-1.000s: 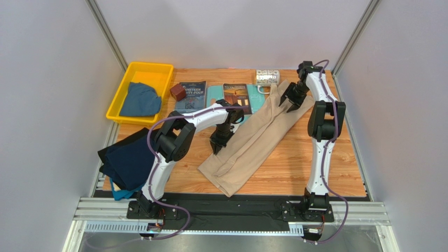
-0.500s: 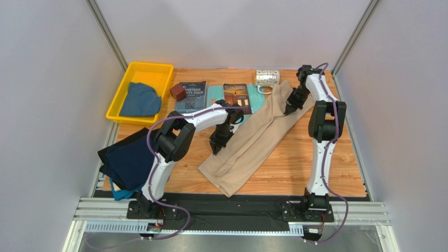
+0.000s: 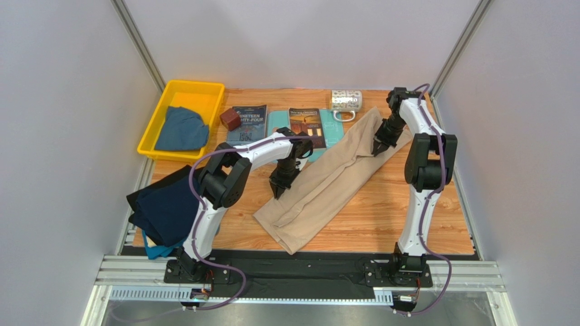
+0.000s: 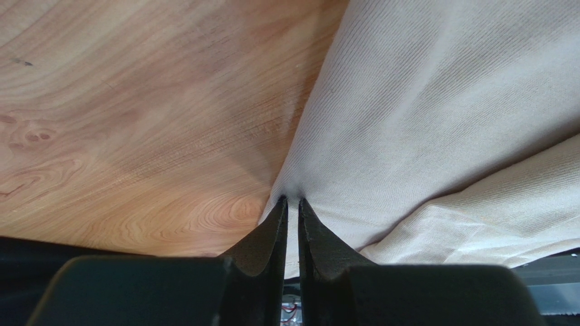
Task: Fold and stack the t-shirts
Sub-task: Fold the tshirt
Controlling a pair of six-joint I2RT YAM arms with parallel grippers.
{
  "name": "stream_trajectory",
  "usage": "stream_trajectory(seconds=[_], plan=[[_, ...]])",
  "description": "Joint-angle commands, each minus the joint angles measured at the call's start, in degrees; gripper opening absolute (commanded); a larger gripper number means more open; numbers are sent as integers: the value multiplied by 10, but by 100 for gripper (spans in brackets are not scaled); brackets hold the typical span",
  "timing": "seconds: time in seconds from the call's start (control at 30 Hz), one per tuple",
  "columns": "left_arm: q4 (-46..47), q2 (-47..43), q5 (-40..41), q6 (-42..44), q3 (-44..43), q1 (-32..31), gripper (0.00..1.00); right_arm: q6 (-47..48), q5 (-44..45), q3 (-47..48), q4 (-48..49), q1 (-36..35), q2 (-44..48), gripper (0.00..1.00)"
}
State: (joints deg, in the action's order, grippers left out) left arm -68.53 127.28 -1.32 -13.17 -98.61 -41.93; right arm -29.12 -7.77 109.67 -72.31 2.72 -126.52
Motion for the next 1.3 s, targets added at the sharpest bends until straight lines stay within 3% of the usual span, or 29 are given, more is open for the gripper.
stream_trajectory(seconds=[0.0,0.2,0.33,0.63,0.77,0.87,0.97,1.1,1.2,1.27], plan=[[-5,-13,11,-8,-5,7,17,-1,21,2,-12,-7,15,15],[-7,-31,54,-16,12,20,18,-4,67,24,-40,-7,0,32],[0,-52,57,-19,39,35,18,2,109,50,-47,-7,17,33],[-4,-75,54,-19,46,44,18,1,86,188,-77,-7,-23,34],[-11,-80,56,-15,51,44,18,1,76,172,-84,-7,-26,34],[-7,-92,56,-17,83,49,18,2,131,124,-75,-5,-19,34],[-3,-103,50,-24,118,50,17,7,155,110,-63,-4,-33,31],[2,-124,19,-28,155,50,11,9,160,131,-65,-4,-74,14],[14,-137,-7,-30,176,50,0,1,155,157,-70,-4,-110,0],[26,-138,-20,-34,183,49,0,-7,143,163,-61,-3,-130,0]])
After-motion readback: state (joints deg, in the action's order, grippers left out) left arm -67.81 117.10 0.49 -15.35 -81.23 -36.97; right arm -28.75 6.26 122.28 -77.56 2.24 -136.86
